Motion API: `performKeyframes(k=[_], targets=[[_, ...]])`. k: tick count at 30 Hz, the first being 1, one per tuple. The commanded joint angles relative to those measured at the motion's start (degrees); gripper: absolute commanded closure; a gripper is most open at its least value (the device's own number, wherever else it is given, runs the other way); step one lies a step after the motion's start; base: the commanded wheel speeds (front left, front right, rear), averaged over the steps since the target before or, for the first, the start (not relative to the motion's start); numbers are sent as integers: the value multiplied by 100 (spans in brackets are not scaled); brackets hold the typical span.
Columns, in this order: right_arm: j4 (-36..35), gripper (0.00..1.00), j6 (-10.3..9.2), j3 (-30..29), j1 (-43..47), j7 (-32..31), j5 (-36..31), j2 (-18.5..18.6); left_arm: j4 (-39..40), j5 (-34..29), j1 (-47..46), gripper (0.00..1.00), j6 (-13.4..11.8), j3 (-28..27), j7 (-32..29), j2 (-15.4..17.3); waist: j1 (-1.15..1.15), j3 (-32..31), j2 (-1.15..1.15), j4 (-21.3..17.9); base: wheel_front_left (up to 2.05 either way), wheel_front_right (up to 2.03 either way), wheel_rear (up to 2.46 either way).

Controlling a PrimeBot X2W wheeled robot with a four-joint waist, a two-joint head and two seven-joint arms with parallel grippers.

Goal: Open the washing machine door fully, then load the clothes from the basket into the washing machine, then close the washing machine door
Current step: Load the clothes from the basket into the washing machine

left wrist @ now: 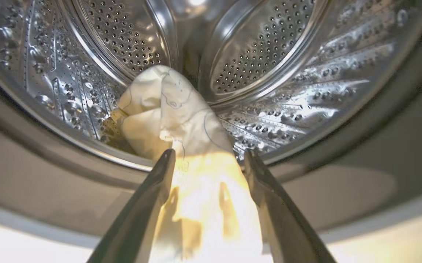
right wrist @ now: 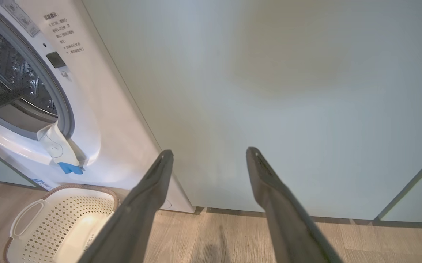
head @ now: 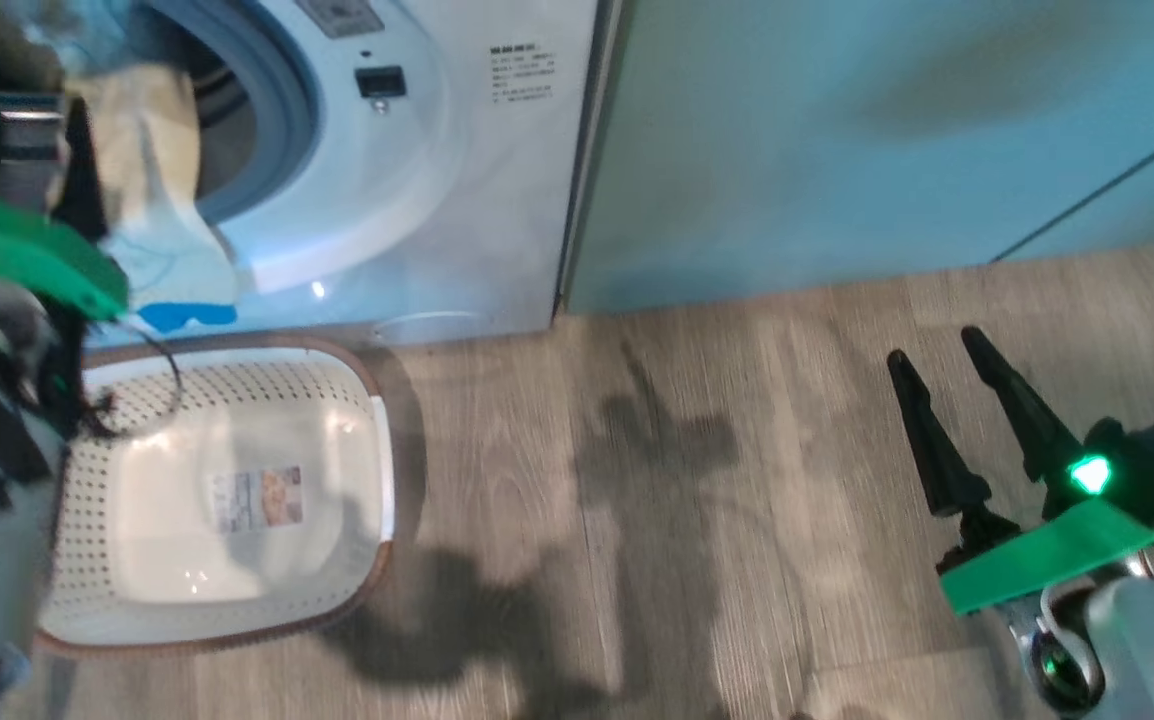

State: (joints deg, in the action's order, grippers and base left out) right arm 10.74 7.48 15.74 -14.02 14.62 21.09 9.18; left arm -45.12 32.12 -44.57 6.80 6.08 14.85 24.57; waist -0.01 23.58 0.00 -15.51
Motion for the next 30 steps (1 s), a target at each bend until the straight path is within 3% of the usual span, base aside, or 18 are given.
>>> performKeyframes(k=[1, 6, 15, 30], targets=[[-128, 0, 1, 41, 108, 38, -12, 119, 287, -94, 141, 0, -67, -243, 15, 211, 1, -200, 0, 91, 0, 0, 0], [-131, 0, 1, -72, 295, 38, -10, 122, 855, -492, 1101, 0, -194, -407, 15, -106, 1, -440, 0, 241, 0, 0, 0], [-109, 0, 1, -128, 514, 38, -8, 113, 1413, -841, 2408, 0, -180, -912, 15, -672, 1, -779, 0, 388, 0, 0, 0], [-156, 0, 1, -225, 708, 38, -4, 117, 1808, -1224, 3506, 0, 17, -1852, 15, -1424, 1, -933, 0, 505, 0, 0, 0]])
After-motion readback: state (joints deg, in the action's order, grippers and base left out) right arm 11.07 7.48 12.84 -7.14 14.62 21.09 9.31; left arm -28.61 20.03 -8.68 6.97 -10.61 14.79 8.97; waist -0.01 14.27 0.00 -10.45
